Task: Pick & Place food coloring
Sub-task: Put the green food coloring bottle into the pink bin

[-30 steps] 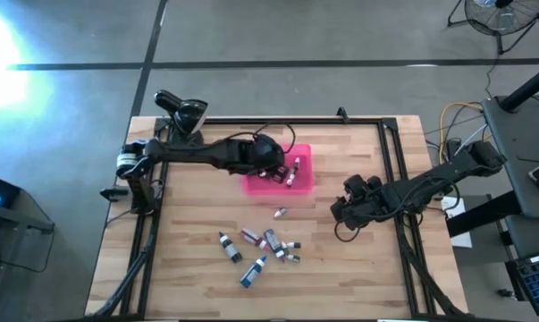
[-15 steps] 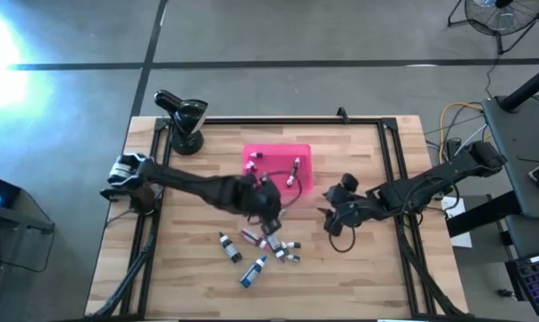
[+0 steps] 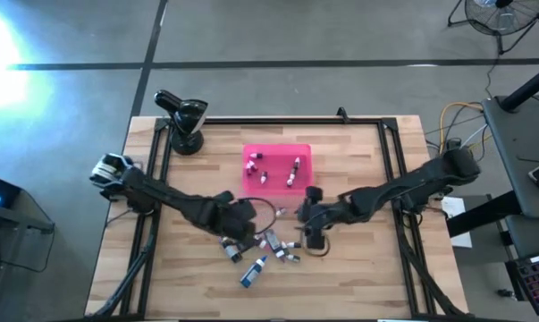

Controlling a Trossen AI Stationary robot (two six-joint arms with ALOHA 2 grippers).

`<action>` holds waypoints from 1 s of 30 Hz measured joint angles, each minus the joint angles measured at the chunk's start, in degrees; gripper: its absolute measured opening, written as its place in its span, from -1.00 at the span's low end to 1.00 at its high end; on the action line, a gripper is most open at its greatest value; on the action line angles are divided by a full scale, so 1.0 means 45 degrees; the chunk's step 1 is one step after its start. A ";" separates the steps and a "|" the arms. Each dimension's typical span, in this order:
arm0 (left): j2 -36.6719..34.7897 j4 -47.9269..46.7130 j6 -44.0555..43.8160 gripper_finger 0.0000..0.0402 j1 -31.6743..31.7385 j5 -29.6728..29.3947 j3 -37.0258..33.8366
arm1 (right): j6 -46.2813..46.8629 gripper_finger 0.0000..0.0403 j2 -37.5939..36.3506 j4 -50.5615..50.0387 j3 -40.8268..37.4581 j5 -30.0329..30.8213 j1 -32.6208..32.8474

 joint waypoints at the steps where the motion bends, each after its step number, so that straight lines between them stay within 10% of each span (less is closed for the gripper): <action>1: -0.0364 0.0269 -0.0290 -0.06 -0.0160 -0.0229 -0.0456 | -0.0826 0.12 0.0472 -0.0439 0.0468 0.0014 0.0000; 16: -0.5715 0.5921 -0.2287 -0.06 -0.0592 -0.1089 -0.6476 | -0.5061 0.09 0.5297 -0.5241 0.6236 -0.1209 -0.1810; 30: -0.6925 0.7531 -0.2625 -0.06 -0.0592 -0.1169 -0.8055 | -0.6556 0.09 0.7626 -0.6107 0.7550 -0.1533 -0.2107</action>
